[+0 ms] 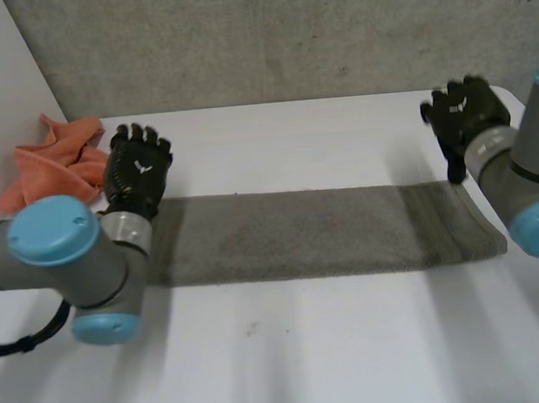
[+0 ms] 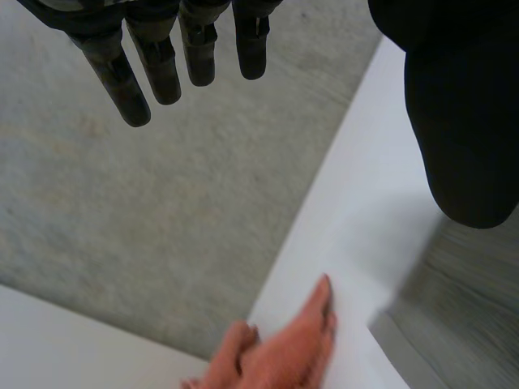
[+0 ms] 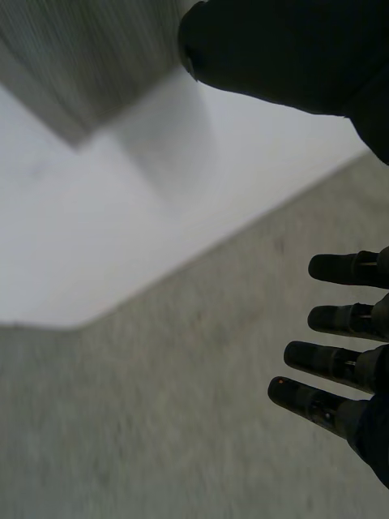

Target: Fold the laundry.

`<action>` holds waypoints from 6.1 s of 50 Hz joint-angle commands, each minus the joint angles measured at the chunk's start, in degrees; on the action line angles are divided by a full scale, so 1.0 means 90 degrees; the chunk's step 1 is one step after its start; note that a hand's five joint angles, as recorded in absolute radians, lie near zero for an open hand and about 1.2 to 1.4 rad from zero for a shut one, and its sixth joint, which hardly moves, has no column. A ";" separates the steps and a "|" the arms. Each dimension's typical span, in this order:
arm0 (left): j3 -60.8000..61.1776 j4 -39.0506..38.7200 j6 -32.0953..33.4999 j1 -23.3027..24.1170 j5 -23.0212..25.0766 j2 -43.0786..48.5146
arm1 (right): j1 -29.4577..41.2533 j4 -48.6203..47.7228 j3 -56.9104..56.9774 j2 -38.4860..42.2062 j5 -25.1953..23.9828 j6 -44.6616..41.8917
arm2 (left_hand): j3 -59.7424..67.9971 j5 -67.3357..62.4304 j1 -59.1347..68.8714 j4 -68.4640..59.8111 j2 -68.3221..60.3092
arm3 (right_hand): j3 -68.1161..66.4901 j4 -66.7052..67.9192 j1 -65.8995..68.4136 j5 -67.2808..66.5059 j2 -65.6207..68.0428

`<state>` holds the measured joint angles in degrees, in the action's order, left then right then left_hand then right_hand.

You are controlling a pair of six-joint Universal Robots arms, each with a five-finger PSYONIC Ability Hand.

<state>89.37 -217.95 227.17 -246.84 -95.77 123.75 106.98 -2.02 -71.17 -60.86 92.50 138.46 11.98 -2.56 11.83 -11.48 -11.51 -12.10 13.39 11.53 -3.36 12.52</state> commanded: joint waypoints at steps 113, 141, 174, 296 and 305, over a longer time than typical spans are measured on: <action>-0.0653 0.2996 -0.2477 0.1450 -0.0022 -0.0311 | 0.0589 -0.1202 -0.2759 -0.0893 -0.0551 -0.0206 | -0.0197 0.0260 -0.0179 0.0140 0.0144 | -0.7544 0.7402 0.7608 -0.7404 0.7498; -0.0682 0.2977 -0.4020 0.1382 0.0679 -0.1045 | 0.0975 -0.0734 -0.1732 -0.0651 -0.1772 0.3609 | -0.0029 0.0092 -0.0011 -0.0028 -0.0024 | 0.0234 -0.0376 -0.0170 0.0373 -0.0280; -0.1395 0.4334 -0.3424 0.1509 0.0602 -0.1034 | 0.0878 -0.0155 -0.1934 -0.0648 -0.1236 0.3629 | -0.0010 0.0074 0.0008 -0.0047 -0.0043 | 0.0234 -0.0376 -0.0170 0.0373 -0.0280; -0.1581 0.4266 -0.4957 0.1480 0.2399 -0.1523 | -0.3332 0.2118 0.6931 0.5122 -0.0766 0.3007 | -0.0085 0.0148 -0.0067 0.0028 0.0032 | 0.0234 -0.0376 -0.0170 0.0373 -0.0280; -0.1463 0.4285 -0.4977 0.1480 0.2389 -0.1582 | -0.3430 0.2695 0.6424 0.4956 0.0150 0.0293 | -0.0085 0.0148 -0.0067 0.0028 0.0032 | 0.0234 -0.0376 -0.0170 0.0373 -0.0280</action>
<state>75.65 -179.54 182.42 -233.53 -74.22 109.85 76.38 20.57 -10.54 -15.04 87.29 156.02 11.99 -2.55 11.83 -11.47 -11.51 -11.90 13.34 11.53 -3.57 12.56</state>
